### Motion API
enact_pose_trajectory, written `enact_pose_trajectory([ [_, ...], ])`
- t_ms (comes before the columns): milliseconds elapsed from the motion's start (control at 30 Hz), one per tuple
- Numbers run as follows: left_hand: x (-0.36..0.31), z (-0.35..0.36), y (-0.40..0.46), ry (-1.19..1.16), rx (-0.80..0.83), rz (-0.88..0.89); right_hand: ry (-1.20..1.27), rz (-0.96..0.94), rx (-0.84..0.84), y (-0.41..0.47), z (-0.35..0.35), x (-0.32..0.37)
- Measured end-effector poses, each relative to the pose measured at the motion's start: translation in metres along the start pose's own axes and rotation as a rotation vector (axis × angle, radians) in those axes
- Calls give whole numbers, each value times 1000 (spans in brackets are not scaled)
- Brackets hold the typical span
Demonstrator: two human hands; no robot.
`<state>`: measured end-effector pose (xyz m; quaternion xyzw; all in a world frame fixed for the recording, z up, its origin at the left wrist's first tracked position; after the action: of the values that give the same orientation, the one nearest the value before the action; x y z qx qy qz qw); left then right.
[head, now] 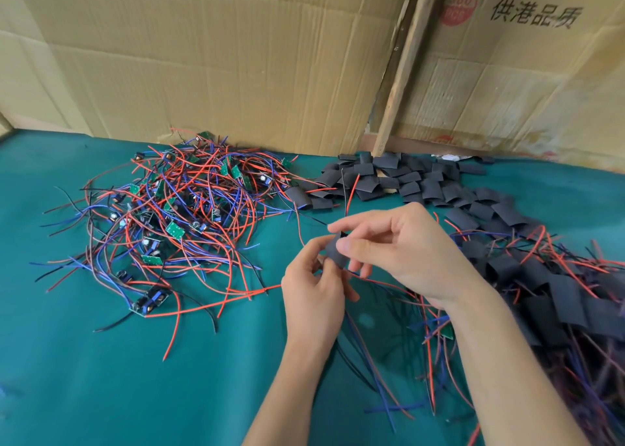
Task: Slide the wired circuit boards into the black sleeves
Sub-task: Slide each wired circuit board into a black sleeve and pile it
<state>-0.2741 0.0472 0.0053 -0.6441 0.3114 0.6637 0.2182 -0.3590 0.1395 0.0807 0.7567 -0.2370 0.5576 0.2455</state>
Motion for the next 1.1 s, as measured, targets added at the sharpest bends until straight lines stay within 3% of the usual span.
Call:
enact_pose_trajectory([
  [233, 1, 0, 0, 8, 1, -20, 32, -31, -198, 3, 4, -5],
  [700, 0, 4, -1, -11, 35, 36, 215, 34, 77, -2, 6, -9],
  [933, 1, 3, -1, 31, 10, 36, -2, -55, -136, 3, -4, -5],
  [1000, 2, 4, 0, 20, -1, 13, -20, -105, -290, 2, -16, 0],
  [1100, 1, 7, -1, 49, 24, 24, 214, -109, -609, -3, -43, -5],
])
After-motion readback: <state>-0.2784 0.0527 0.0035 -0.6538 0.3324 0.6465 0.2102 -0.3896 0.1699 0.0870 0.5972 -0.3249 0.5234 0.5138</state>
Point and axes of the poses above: each hand's wrist, its own y-axis towards the middle knuckle, its own z-axis out of the palm, x = y × z, the point moved 4 cm from there along y, towards the middle knuckle, and after that the axes turned 3 degrees about y, right-handed, at the moved point
